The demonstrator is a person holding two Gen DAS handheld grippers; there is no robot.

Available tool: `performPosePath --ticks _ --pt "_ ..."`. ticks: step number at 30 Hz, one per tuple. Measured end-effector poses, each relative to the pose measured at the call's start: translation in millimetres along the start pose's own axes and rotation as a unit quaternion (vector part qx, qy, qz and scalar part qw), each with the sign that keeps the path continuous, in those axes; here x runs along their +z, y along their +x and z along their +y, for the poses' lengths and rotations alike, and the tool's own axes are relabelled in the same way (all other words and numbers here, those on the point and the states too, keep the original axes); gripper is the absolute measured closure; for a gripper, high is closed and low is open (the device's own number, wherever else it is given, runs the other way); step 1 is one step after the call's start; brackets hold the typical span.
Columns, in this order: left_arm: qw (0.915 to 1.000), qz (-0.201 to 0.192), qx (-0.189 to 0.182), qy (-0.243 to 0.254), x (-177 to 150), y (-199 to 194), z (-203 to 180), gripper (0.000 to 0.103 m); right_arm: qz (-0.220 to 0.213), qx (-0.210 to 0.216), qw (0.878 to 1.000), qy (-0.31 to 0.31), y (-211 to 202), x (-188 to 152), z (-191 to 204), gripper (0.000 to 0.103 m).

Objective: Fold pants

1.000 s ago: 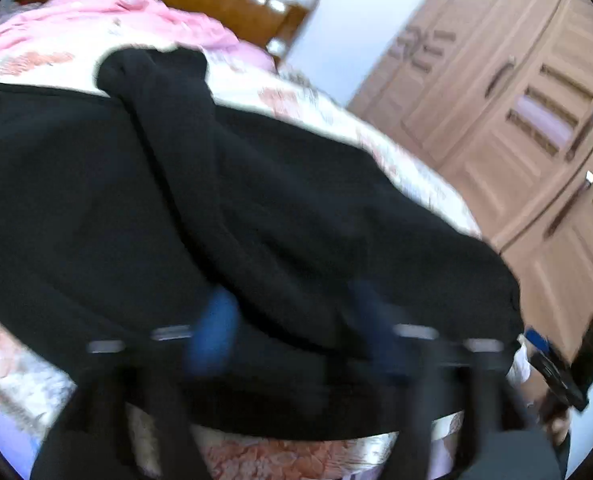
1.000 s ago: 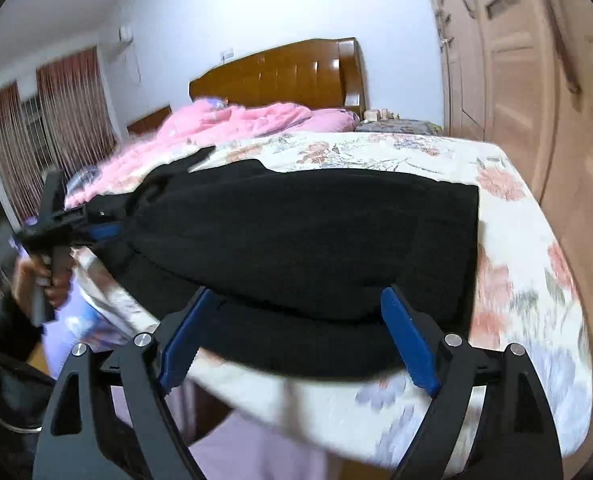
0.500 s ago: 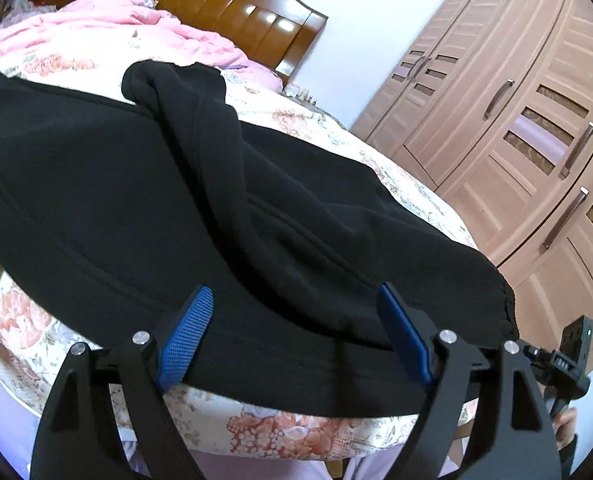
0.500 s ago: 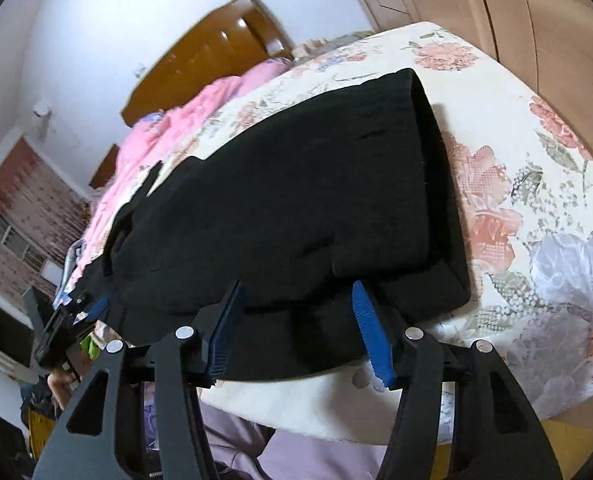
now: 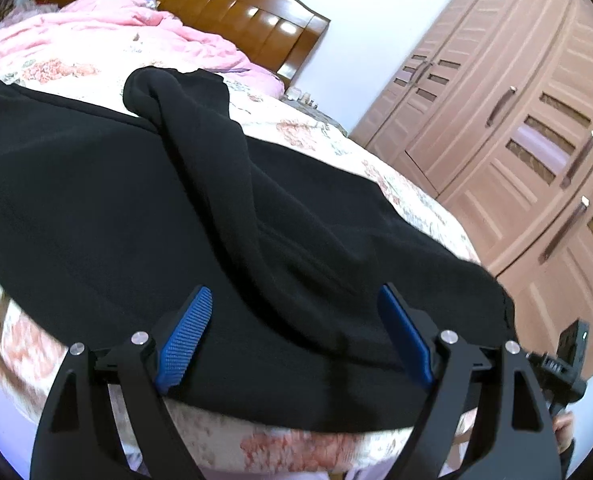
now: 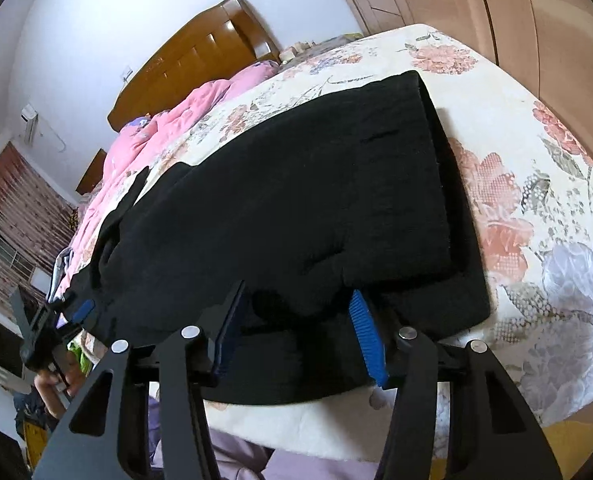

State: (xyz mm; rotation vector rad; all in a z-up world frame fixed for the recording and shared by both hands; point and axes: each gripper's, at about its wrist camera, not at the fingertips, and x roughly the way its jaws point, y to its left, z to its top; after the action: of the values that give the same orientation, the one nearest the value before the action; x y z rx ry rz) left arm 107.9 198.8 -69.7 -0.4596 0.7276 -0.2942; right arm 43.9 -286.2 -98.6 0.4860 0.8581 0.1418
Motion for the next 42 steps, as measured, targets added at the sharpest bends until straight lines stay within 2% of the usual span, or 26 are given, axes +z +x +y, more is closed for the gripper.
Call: performPosePath --ticks 1,2,3,5,6,7,8,9,11,14,17,19,22,24,27,29,30,32,33,35,37,41,42 --pt "1.0000 0.000 0.004 -0.005 7.3 4.2 2.2 0.018 -0.008 -0.011 1.000 -0.002 0.5 -0.4 0.9 0.063" --pt "0.9998 0.004 0.015 -0.009 14.5 10.0 3.9 0.018 -0.014 -0.022 1.000 -0.003 -0.1 -2.4 2.0 0.078" --pt "0.9995 0.010 0.025 -0.017 22.0 16.5 6.5 0.019 -0.019 -0.029 0.999 -0.002 0.5 -3.8 0.2 0.085" --pt "0.9989 0.022 0.028 -0.032 33.1 28.7 12.2 0.021 -0.028 -0.016 0.999 0.009 0.3 -8.2 -7.8 0.090" --pt "0.9980 0.037 0.035 -0.039 38.4 38.0 15.8 0.039 -0.037 -0.008 0.999 0.009 -1.4 -9.8 -9.4 0.092" --pt "0.9973 0.048 0.035 -0.044 41.7 44.0 18.2 0.073 -0.042 -0.004 0.999 0.008 -3.1 -11.1 -8.8 0.093" --pt "0.9966 0.054 0.038 -0.049 44.9 47.9 21.1 0.087 -0.046 0.001 0.999 0.007 -5.2 -11.2 -8.6 0.093" --pt "0.9970 0.047 0.038 -0.049 48.0 45.5 22.3 0.095 -0.051 0.006 0.999 0.005 -7.8 -10.5 -7.3 0.094" --pt "0.9992 0.009 0.020 -0.035 53.4 26.6 16.0 0.095 -0.073 0.026 0.997 -0.001 -20.1 -5.8 -2.7 0.094" --pt "0.9975 -0.067 0.018 0.014 57.7 -20.4 -8.9 0.095 -0.092 0.043 0.995 -0.012 -39.8 -2.0 8.9 0.094" --pt "0.9950 -0.096 -0.004 0.026 45.7 -56.8 -17.3 0.095 -0.103 0.037 0.993 -0.031 -59.2 -8.4 12.4 0.095" --pt "0.9956 -0.086 0.005 0.035 25.5 -60.2 -12.7 0.095 -0.081 0.023 0.996 -0.023 -52.4 -16.9 0.1 0.095" --pt "0.9984 -0.030 0.040 0.028 -9.3 -33.3 8.6 0.094 -0.030 0.013 0.999 0.015 -20.7 -36.4 -29.0 0.096" --pt "0.9983 -0.003 0.058 0.011 -26.2 -14.4 22.3 0.094 -0.038 0.024 0.999 0.022 -23.0 -38.9 -32.0 0.096" --pt "0.9983 -0.015 0.054 0.016 -23.9 -17.7 20.6 0.094 -0.051 0.023 0.998 0.001 -35.3 -33.2 -18.0 0.096" --pt "0.9979 -0.048 0.041 0.017 -15.9 -36.6 12.6 0.094 -0.060 0.045 0.997 0.002 -44.0 -30.9 -13.3 0.096" --pt "0.9968 -0.066 0.039 0.022 -12.5 -48.0 5.9 0.094 -0.058 0.046 0.997 0.000 -43.9 -31.5 -13.5 0.096" --pt "0.9956 -0.075 0.047 0.031 -9.5 -54.4 -0.9 0.094 -0.040 0.028 0.999 -0.001 -32.8 -35.5 -18.4 0.096" --pt "0.9955 -0.068 0.054 0.037 -9.6 -51.7 -2.0 0.094 -0.028 0.024 0.999 0.010 -24.7 -38.4 -26.4 0.096" --pt "0.9957 -0.044 0.072 0.037 -16.3 -35.6 2.2 0.094 -0.026 0.056 0.997 0.047 -20.0 -44.1 -43.5 0.097" --pt "0.9958 -0.013 0.086 0.028 -25.0 -17.6 13.3 0.094 -0.026 0.047 0.998 0.035 -25.2 -42.3 -37.8 0.097" --pt "0.9938 -0.015 0.100 0.046 -32.2 -16.3 13.8 0.094 -0.022 0.044 0.998 0.033 -23.7 -41.0 -36.8 0.096" --pt "0.9934 -0.013 0.103 0.049 -32.1 -15.9 13.5 0.090 -0.021 0.046 0.998 0.037 -23.5 -41.8 -38.3 0.094"
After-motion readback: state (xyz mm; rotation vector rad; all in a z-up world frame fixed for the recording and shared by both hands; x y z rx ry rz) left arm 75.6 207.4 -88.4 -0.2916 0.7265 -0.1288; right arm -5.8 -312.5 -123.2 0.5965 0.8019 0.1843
